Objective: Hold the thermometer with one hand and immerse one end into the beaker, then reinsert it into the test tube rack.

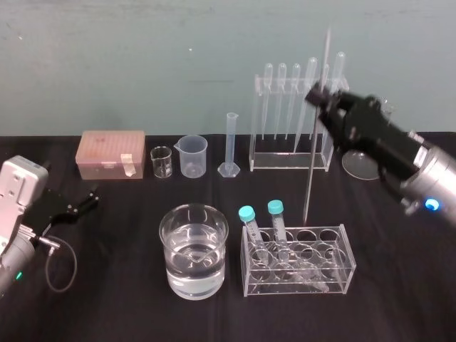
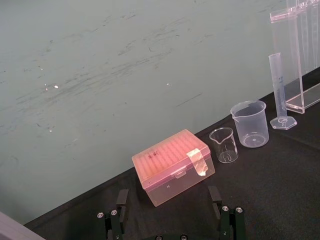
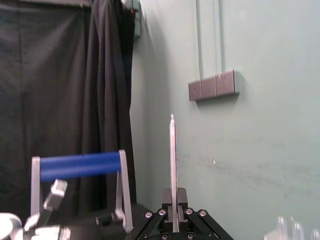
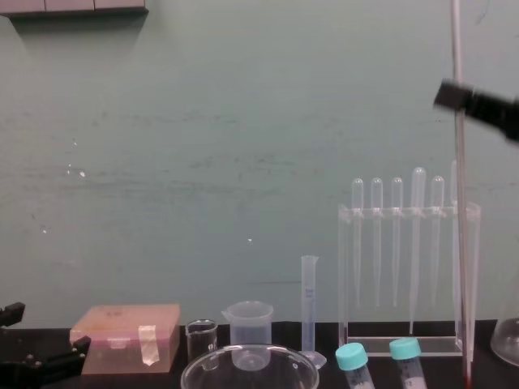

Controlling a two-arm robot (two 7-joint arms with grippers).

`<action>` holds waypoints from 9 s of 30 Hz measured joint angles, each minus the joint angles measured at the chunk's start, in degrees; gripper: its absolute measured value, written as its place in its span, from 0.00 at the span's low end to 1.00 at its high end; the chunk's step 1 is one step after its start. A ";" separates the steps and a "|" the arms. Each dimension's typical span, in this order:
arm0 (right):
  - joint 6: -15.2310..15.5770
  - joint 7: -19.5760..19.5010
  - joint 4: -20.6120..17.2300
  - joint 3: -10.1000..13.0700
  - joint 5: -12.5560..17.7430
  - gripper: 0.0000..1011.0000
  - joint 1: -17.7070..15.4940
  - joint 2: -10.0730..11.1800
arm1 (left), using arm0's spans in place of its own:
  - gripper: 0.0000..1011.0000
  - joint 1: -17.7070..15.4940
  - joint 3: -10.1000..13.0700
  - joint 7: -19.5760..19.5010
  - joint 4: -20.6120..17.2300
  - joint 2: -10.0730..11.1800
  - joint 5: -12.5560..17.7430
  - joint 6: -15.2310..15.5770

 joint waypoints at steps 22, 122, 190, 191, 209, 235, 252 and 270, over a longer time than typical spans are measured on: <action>6.03 7.21 6.92 -7.37 6.85 0.06 19.00 -4.96 | 1.00 0.00 0.00 0.00 0.00 0.00 0.00 0.00; -0.39 22.37 28.03 -20.56 3.02 0.06 20.55 -15.19 | 1.00 0.00 0.00 0.00 0.00 0.00 0.00 0.00; -0.14 23.02 29.24 -20.93 2.63 0.06 21.06 -15.88 | 1.00 0.00 0.00 0.00 0.00 0.00 0.00 0.00; -0.14 23.03 29.25 -20.93 2.63 0.06 21.05 -15.87 | 1.00 0.00 0.00 0.00 0.00 0.00 0.00 0.00; -0.24 23.13 29.51 -20.89 2.71 0.06 20.99 -15.90 | 1.00 0.00 0.00 0.00 0.00 0.00 0.00 0.00; -0.21 23.52 29.93 -21.08 2.70 0.06 21.13 -16.05 | 1.00 0.00 0.00 0.00 0.00 0.00 0.00 0.00; 0.05 23.53 29.24 -21.05 2.77 0.06 20.86 -15.75 | 1.00 0.00 0.00 0.00 0.00 0.00 0.00 0.00; 5.15 19.27 15.67 -15.01 10.23 0.06 24.84 -11.37 | 1.00 0.00 0.00 0.00 0.00 0.00 0.00 0.00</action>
